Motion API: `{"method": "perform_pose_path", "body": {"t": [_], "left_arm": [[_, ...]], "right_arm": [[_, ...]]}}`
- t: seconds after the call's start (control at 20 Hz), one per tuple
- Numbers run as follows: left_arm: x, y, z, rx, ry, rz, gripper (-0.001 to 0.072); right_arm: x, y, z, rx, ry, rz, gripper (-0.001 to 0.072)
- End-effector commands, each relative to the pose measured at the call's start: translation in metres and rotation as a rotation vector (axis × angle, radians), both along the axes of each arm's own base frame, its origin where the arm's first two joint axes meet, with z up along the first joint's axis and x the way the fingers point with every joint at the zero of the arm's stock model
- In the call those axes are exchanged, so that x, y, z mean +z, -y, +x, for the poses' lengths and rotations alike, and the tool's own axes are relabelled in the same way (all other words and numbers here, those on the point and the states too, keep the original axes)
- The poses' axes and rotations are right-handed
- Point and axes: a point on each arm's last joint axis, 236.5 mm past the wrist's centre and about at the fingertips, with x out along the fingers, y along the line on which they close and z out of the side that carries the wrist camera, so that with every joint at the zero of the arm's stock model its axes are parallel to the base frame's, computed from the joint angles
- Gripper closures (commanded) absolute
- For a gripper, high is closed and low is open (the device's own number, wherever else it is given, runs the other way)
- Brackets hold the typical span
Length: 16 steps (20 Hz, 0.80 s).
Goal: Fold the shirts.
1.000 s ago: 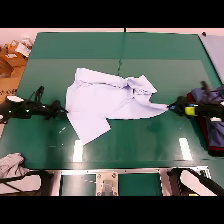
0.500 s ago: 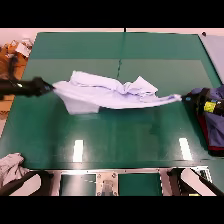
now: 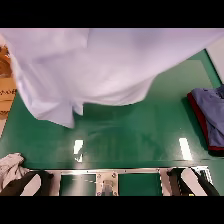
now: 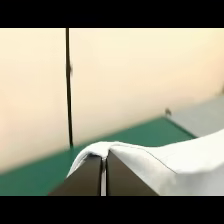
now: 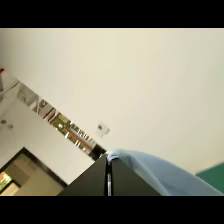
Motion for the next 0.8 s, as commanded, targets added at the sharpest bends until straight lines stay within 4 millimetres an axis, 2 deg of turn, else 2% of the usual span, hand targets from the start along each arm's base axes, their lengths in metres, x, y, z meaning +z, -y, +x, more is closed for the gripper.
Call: {"method": "perform_pose_path", "body": {"t": [0.0,0.1,0.15,0.2,0.3,0.4,0.5,0.6,0.75], "left_arm": [[0.071,0.016,-0.081,0.028,0.276,0.009,0.0679],[0.07,0.016,-0.082,0.037,0.277,0.021,0.0679],[0.066,0.011,-0.077,0.065,0.263,0.034,0.0679],[0.06,0.002,-0.067,0.101,0.231,0.028,0.0679],[0.039,-0.015,-0.037,0.146,0.139,0.005,0.0679],[0.002,-0.023,-0.003,0.132,0.009,-0.018,0.0679],[-0.046,-0.024,0.036,0.078,-0.157,-0.057,0.0678],[-0.099,-0.028,0.075,0.034,-0.319,-0.107,0.0678],[-0.184,-0.025,0.135,-0.034,-0.493,-0.153,0.0678]], "right_arm": [[0.108,-0.018,-0.063,-0.165,0.271,-0.118,0.0696],[0.137,-0.038,-0.086,-0.198,0.351,-0.204,0.0696],[0.144,-0.043,-0.091,-0.21,0.373,-0.226,0.0696],[0.147,-0.046,-0.093,-0.221,0.387,-0.246,0.0696],[0.133,-0.034,-0.076,-0.296,0.326,-0.31,0.0696],[0.097,-0.006,-0.045,-0.403,0.172,-0.405,0.0696],[0.057,0.014,-0.016,-0.421,0.046,-0.438,0.0696],[0.001,0.021,0.024,-0.354,-0.081,-0.439,0.0696],[-0.106,0.013,0.091,-0.253,-0.266,-0.431,0.0696]]}}
